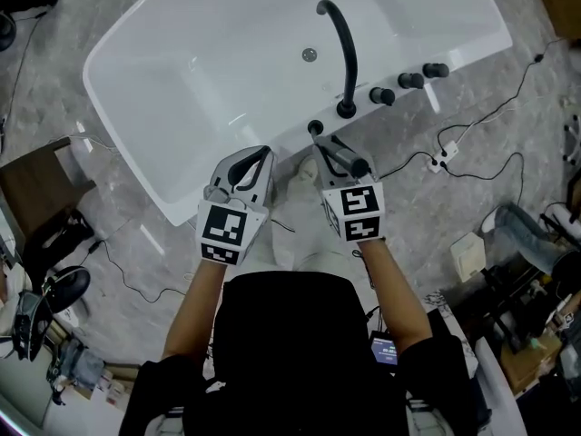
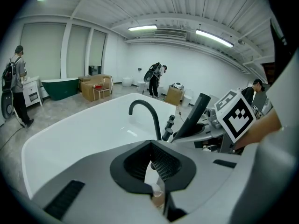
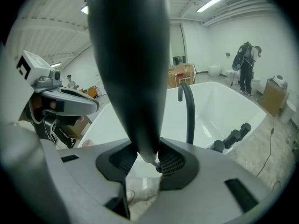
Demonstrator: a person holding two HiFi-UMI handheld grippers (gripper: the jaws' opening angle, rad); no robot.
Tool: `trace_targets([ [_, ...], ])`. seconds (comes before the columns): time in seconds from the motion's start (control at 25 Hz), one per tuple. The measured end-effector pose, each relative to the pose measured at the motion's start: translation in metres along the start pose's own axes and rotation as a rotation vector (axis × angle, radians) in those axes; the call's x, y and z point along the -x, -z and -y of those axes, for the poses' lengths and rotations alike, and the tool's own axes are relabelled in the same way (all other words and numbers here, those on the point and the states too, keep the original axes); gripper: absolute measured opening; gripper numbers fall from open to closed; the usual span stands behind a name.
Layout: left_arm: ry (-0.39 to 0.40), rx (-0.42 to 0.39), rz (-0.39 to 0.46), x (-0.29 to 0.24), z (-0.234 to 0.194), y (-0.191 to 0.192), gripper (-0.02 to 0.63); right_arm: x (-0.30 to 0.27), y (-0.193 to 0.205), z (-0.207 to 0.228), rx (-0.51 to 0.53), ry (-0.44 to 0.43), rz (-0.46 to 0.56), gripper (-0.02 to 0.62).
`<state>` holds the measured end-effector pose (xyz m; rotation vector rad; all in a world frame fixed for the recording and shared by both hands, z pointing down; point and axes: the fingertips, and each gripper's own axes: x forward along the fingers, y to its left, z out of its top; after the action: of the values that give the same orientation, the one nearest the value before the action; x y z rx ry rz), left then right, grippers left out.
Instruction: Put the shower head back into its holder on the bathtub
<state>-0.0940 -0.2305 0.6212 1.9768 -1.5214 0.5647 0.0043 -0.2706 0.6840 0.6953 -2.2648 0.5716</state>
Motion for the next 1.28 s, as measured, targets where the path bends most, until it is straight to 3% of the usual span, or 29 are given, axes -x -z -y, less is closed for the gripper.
trace_targets([
  [1.28,-0.036,0.033,-0.067,-0.021,-0.026,0.044,0.014,-0.101,0.078,0.022,0.075,0.01,-0.175,0.146],
])
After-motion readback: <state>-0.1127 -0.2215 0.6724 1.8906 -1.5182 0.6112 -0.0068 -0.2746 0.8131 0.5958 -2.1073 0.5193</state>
